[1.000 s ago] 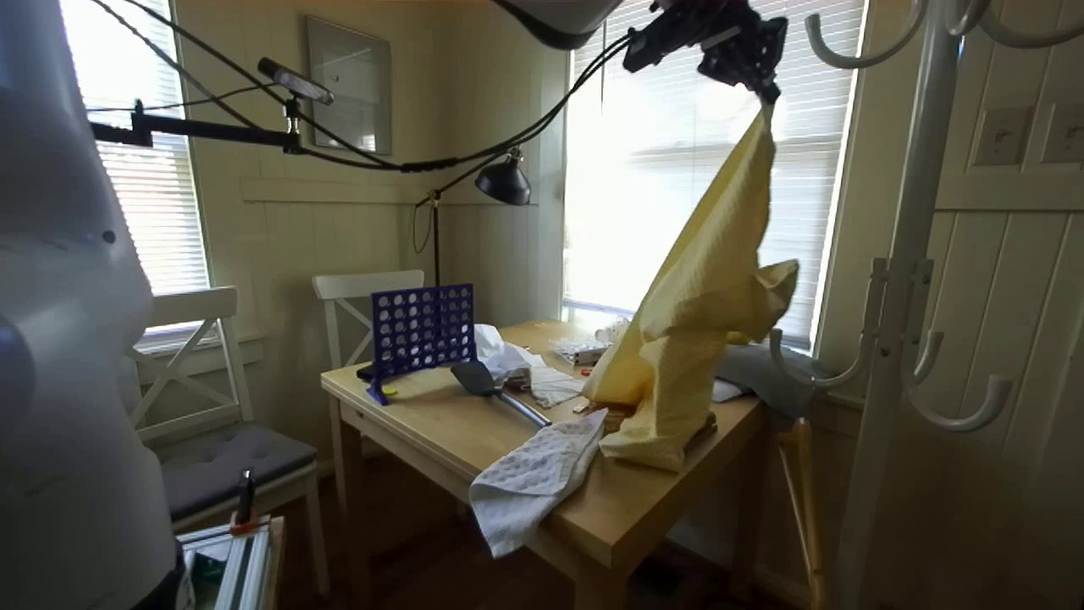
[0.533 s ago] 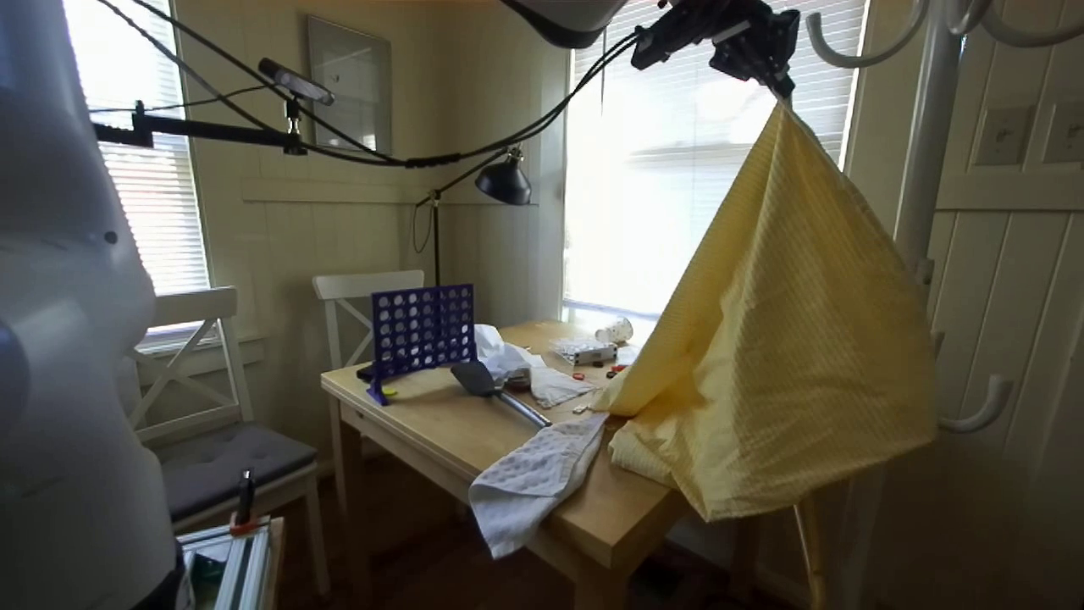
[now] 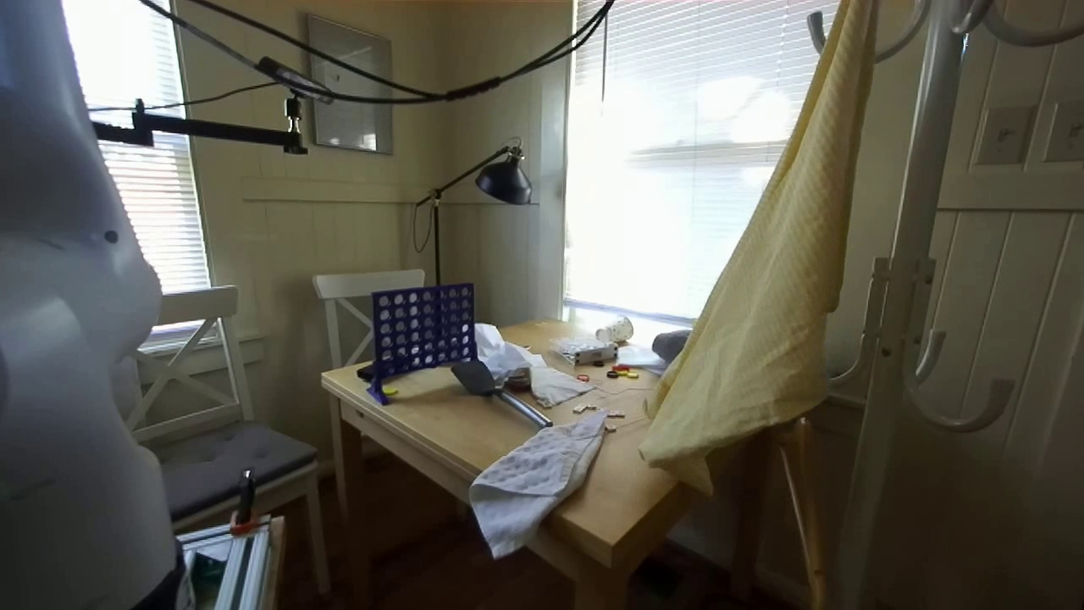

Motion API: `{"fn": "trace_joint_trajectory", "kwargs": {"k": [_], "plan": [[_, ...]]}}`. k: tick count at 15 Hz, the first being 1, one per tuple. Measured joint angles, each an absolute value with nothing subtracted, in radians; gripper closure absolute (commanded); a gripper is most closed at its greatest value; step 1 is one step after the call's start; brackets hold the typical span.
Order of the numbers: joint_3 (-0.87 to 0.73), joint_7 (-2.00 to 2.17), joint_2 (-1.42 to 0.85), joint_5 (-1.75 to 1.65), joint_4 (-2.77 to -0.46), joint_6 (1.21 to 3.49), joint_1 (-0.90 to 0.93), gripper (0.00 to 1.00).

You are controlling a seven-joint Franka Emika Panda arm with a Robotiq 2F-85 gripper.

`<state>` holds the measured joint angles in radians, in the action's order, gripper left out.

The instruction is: Pick up the yellow towel and hang it on the upper hook pointing toward you

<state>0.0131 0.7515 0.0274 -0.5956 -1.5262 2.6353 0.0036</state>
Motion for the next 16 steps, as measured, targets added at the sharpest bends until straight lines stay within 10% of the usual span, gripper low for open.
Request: {"fn": "trace_joint_trajectory", "kwargs": {"k": [16], "plan": [[-0.017, 1.038, 0.002, -0.805, -1.408, 2.572, -0.024, 0.99]]}}
